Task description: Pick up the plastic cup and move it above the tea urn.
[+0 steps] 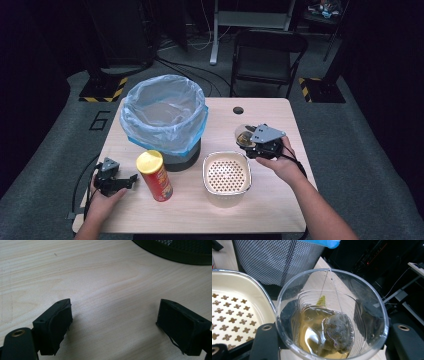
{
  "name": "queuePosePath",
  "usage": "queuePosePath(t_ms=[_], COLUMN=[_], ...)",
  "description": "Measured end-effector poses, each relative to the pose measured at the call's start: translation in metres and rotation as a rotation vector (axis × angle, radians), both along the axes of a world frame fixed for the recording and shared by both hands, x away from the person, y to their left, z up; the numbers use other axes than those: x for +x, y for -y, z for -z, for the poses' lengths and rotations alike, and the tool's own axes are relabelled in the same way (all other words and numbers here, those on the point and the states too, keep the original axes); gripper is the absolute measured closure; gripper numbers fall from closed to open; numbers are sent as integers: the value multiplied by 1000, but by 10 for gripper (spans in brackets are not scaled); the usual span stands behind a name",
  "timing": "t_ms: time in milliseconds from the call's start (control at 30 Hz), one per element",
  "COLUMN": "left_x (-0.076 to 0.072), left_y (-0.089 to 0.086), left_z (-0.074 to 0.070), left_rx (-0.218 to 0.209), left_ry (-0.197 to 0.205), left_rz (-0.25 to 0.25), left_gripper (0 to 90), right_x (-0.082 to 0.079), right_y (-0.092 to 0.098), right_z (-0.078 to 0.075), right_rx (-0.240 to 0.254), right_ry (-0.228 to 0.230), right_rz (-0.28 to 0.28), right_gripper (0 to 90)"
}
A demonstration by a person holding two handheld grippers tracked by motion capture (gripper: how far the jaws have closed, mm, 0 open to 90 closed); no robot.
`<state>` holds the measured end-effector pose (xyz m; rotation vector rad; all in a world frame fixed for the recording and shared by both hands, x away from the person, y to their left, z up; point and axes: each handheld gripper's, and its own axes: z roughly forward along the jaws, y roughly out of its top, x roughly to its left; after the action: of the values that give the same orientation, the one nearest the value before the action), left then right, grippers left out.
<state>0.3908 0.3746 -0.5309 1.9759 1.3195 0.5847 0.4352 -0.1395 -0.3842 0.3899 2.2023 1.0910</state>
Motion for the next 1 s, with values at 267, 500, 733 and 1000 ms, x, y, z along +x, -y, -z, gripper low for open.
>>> queuePosePath(t_ms=[267, 500, 733, 1000], left_x=[0, 0, 0, 0], left_y=[0, 1, 1, 1], left_z=[0, 0, 0, 0], left_rx=[-1, -9, -8, -8], left_ry=[0, -3, -3, -2], left_rz=[0, -1, -1, -1], left_gripper=[127, 127, 127, 127], right_x=[2, 1, -2, -4], right_y=[-11, -15, -16, -18], right_z=[6, 8, 10, 11], right_rx=[-75, -97, -131, -118], right_ry=[58, 80, 110, 145], right_rz=[-18, -24, -37, -98], right_gripper=[374, 374, 373, 370])
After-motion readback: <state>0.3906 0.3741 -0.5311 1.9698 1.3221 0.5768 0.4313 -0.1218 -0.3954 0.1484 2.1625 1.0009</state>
